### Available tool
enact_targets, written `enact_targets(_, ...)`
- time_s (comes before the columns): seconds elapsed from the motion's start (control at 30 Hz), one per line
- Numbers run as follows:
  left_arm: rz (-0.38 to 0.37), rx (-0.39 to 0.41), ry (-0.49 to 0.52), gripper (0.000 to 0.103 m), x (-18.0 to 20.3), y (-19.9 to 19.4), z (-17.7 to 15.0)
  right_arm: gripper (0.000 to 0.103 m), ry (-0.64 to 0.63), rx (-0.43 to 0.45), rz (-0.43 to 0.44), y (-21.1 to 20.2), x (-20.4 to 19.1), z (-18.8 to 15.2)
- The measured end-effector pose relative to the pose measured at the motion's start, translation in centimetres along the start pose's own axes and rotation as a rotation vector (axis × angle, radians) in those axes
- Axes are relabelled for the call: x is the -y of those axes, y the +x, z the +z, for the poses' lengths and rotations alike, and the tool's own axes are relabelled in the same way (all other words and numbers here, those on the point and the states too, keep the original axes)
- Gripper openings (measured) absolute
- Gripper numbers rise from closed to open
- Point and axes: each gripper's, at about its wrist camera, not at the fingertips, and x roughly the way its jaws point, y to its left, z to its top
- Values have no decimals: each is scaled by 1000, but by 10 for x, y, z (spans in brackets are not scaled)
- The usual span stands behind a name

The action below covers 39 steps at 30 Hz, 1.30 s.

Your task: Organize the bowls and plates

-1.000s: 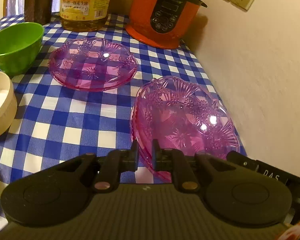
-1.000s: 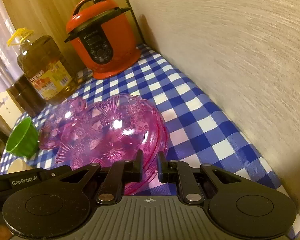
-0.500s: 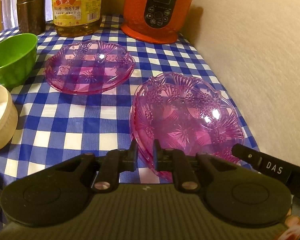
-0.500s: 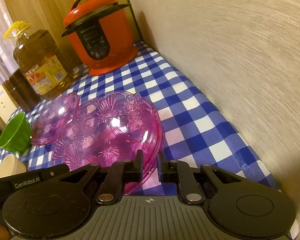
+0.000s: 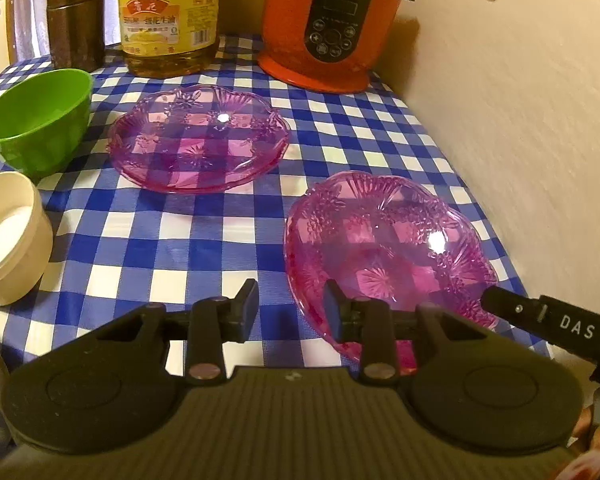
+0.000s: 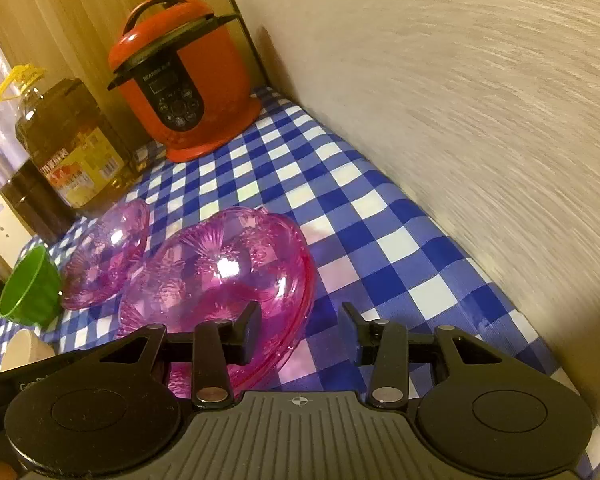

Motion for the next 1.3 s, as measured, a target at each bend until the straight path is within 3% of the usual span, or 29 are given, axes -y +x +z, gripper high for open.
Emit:
enact_targets(0.6,9,29,-84,31,-32,-52,-14,43,8,-2,29,-53,-10,-25)
enact_targets(1.3,29,145,-173,32,-76,-132,0,43,-136,14,126,-108,-78,-31)
